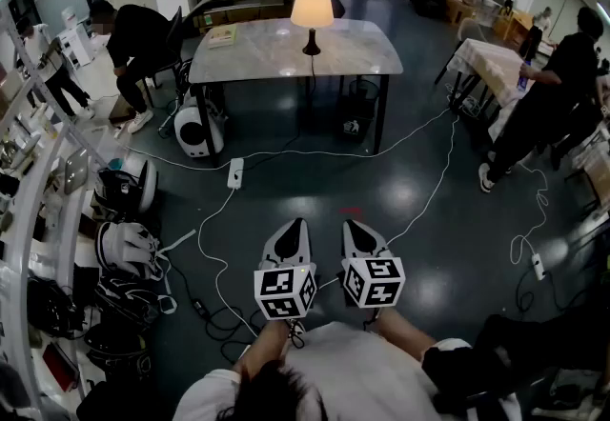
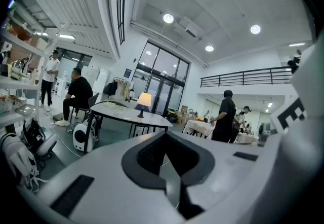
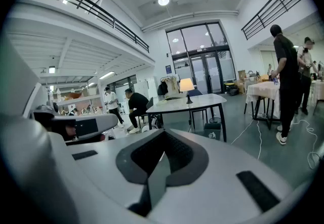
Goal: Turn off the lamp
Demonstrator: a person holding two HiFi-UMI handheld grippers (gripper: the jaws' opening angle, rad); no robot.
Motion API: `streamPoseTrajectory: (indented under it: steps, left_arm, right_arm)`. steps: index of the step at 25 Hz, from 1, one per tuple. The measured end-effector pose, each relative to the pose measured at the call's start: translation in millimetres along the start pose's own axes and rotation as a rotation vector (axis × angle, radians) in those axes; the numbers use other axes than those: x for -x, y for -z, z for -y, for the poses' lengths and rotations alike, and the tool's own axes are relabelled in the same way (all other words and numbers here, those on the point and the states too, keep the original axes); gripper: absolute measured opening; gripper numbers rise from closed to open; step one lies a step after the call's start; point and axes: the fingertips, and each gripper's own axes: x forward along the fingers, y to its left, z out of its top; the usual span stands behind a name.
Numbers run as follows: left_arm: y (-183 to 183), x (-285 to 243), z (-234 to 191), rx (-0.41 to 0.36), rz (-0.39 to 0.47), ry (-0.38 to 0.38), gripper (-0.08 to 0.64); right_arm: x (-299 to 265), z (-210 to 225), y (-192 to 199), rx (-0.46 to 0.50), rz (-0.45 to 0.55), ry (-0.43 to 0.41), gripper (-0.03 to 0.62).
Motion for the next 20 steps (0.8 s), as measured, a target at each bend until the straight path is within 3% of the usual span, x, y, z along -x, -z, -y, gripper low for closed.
streamPoseTrajectory:
  steps: [12,20]
  left_arm:
    - [-6.1,2.6,-17.4,-0.009,-0.012,0.021,0.008]
    - [-13.4,3.9,-42.4,-0.066,-0.026,0.058,0.008]
  right_arm:
    - [-10.5,-11.7,3.0,-0.051,-0.005,0.007,-0.002]
    - [-27.3,-21.5,2.7,-0.080,0.000,0.053,-0.002]
